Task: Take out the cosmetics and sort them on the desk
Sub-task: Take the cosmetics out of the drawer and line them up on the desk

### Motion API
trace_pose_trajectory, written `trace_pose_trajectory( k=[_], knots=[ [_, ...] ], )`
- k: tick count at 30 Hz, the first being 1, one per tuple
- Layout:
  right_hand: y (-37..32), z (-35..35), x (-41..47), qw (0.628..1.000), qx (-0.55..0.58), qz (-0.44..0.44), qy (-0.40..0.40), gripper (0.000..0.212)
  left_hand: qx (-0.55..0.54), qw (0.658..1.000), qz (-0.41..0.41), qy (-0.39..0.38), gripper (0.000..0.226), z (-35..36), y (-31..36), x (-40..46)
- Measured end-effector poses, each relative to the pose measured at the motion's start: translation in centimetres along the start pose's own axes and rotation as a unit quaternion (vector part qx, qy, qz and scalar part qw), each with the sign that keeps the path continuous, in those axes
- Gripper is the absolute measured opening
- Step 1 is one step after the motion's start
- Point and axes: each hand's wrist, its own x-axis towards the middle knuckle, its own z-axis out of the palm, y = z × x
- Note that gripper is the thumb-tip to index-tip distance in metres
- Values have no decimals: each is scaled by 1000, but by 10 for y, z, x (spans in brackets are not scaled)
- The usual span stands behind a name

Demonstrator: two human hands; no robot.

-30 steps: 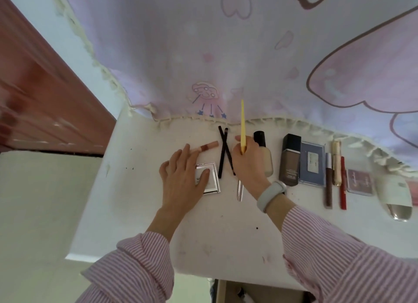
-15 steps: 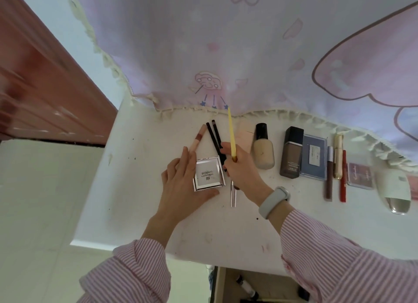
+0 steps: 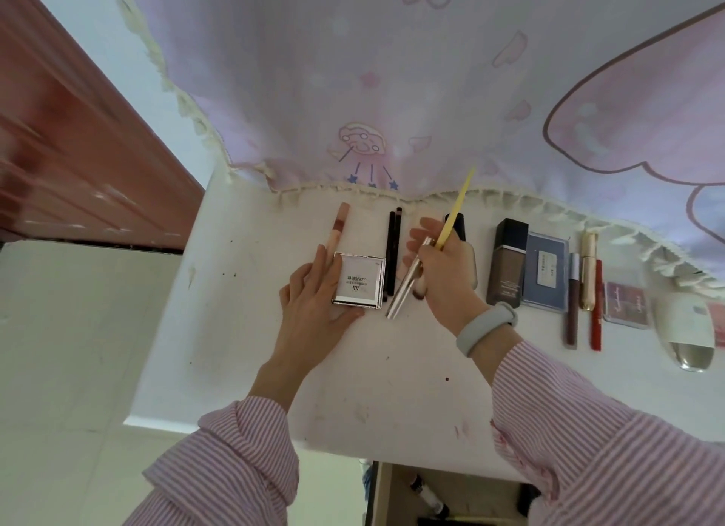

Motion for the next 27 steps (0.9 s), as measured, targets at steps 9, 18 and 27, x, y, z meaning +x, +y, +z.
trace_pose_trajectory(
  k=[9, 18, 27],
  knots=[
    [0, -14, -12, 991, -113, -68, 14, 23, 58, 994, 63, 61, 82, 3, 14, -6],
    [20, -68, -37, 918, -365, -154, 26, 65, 193, 974, 117, 18, 82, 10, 54, 14],
    [16, -72, -32, 770, -609, -188, 29, 44, 228, 967, 113, -31, 88, 19, 60, 21]
  ],
)
